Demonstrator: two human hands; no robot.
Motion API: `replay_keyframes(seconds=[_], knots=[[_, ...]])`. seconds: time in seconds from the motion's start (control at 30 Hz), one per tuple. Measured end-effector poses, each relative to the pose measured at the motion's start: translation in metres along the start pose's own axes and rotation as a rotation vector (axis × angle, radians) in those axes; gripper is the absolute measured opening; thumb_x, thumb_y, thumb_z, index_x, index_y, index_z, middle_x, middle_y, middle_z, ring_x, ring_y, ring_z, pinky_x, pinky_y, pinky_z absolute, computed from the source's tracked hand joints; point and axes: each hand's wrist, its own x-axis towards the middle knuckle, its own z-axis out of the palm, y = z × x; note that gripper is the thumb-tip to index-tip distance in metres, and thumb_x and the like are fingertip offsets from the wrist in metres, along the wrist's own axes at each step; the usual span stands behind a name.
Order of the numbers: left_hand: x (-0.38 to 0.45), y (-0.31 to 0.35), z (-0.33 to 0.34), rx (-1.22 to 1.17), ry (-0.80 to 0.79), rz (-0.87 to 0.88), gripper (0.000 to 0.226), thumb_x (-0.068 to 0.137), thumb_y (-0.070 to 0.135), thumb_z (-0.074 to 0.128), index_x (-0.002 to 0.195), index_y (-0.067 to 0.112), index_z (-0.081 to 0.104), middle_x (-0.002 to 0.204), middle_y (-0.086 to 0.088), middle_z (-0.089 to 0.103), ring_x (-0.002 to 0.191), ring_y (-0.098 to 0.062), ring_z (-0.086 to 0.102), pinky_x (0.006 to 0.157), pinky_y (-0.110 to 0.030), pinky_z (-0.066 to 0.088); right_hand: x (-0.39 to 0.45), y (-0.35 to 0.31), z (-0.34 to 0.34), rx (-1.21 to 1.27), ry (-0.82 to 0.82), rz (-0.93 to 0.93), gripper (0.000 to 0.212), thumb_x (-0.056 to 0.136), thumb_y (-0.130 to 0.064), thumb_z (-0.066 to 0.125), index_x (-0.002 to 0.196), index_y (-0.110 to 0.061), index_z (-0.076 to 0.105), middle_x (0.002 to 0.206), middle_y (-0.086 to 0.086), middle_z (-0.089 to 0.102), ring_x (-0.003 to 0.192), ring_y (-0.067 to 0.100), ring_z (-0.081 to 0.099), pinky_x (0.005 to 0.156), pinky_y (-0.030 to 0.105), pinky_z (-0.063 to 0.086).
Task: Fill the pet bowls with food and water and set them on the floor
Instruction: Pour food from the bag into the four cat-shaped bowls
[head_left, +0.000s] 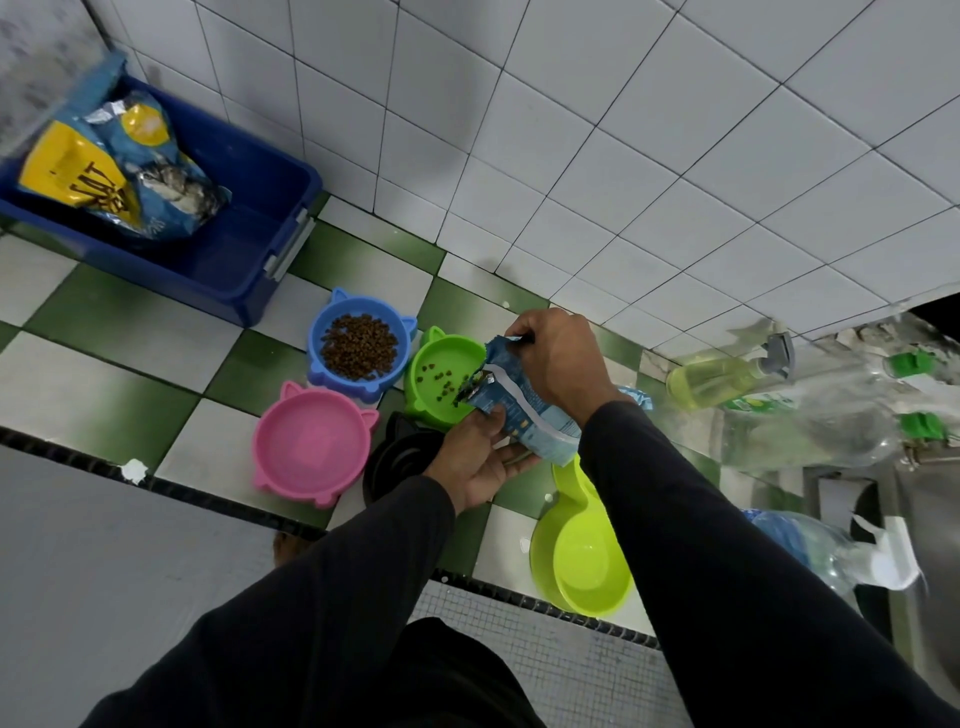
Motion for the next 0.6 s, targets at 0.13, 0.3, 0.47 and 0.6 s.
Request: replay_keyframes(seconds=[0.13,0.3,0.47,0.6], knots=[[-0.0002,-0.0001,0.0007,-0.012,0.001,-0.016,0.042,0.108,0.024,0.051,0.148,0.013,0.046,0.145,-0.020,0.057,0.110,-0.038,0.066,0.085,-0.053,0.055,-0.0002,0.0017,-0.0001,0.002,0.012,-0.005,0.016,0.091,-0.011,0.068,0.102,-0.016,0.078,0.098,0.004,0.077,0.091,0.023,0.068,0.076,0.025,0.047],[0.0000,0.0003,-0.0006,0.003,-0.005,-0.027,0.040,0.108,0.024,0.050,0.147,0.013,0.047,0.148,-0.021,0.054,0.110,-0.037,0.065,0.086,-0.052,0.055,-0.0024,0.0034,0.0007,0.003,0.034,-0.034,0.014,0.092,-0.012,0.068,0.102,-0.014,0.078,0.100,0.006,0.077,0.091,0.025,0.069,0.081,0.030,0.053],[0.0009,-0.0001,-0.0003,0.014,-0.013,-0.027,0.041,0.109,0.023,0.050,0.148,0.015,0.047,0.148,-0.020,0.054,0.110,-0.036,0.065,0.095,-0.055,0.050,-0.0025,0.0065,0.0014,-0.003,0.032,-0.020,0.014,0.093,-0.012,0.066,0.101,-0.015,0.078,0.099,0.005,0.077,0.091,0.026,0.069,0.082,0.034,0.056],[0.0006,0.0001,0.0018,0.013,-0.011,-0.030,0.042,0.109,0.024,0.049,0.149,0.014,0.046,0.149,-0.020,0.053,0.111,-0.036,0.064,0.092,-0.054,0.051,-0.0028,0.0069,0.0015,-0.006,0.032,-0.016,0.016,0.093,-0.010,0.065,0.101,-0.015,0.078,0.099,0.005,0.077,0.091,0.025,0.068,0.081,0.036,0.056]])
